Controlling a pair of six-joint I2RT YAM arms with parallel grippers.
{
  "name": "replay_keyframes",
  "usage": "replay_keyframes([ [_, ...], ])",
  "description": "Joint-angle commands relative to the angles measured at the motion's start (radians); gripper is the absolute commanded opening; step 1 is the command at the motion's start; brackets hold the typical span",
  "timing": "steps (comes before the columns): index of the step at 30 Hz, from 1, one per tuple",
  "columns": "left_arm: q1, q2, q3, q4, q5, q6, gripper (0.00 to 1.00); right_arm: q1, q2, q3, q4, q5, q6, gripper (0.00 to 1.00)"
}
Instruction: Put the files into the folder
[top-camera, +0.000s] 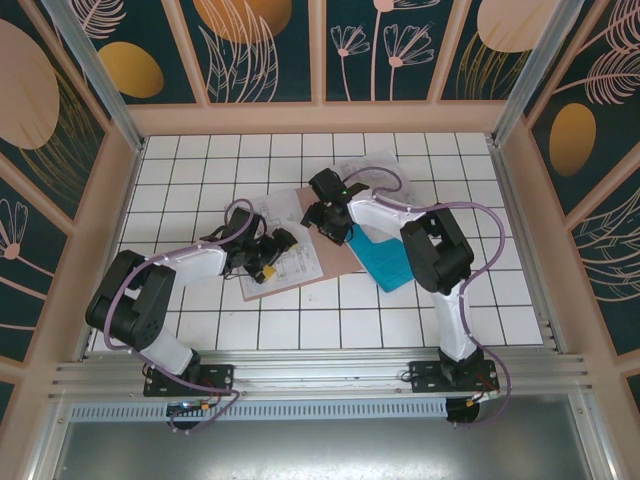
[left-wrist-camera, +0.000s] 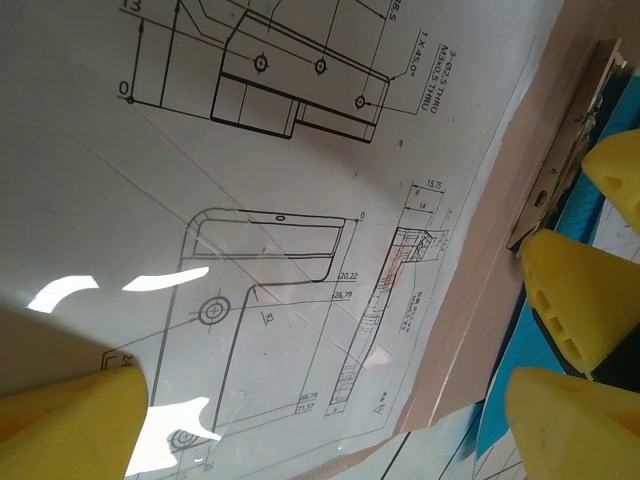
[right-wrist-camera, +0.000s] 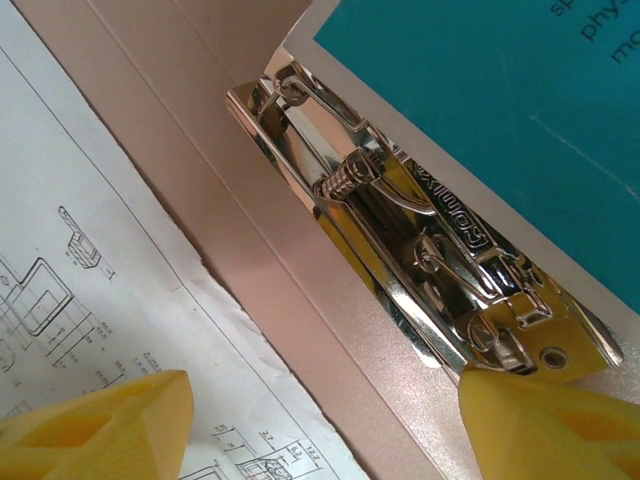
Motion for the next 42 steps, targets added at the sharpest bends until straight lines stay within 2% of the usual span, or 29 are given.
replay_keyframes([
  [1,0.001,0.000,-0.040,-0.097,-0.047,-0.009,0.93,-0.018,0.083,-0.039,-0.122,0.144,-0.011,0.73],
  [16,0.002,-0.004,-0.068,-0.115,-0.067,-0.023,0.93,-0.064,0.055,-0.131,-0.089,0.161,-0.020,0.73],
  [23,0.002,-0.017,-0.076,-0.121,-0.077,-0.026,0.93,-0.057,-0.014,-0.056,-0.101,0.153,-0.033,0.74],
  [28,0.002,-0.014,-0.077,-0.114,-0.070,-0.025,0.93,-0.043,-0.031,0.001,-0.093,0.072,-0.035,0.76],
  [36,0.003,-0.021,-0.075,-0.119,-0.072,-0.020,0.93,-0.035,-0.140,0.071,-0.073,0.049,-0.002,0.77],
  [42,0.002,-0.020,-0.069,-0.121,-0.073,-0.013,0.93,-0.064,-0.276,-0.050,-0.008,0.028,0.034,0.79],
])
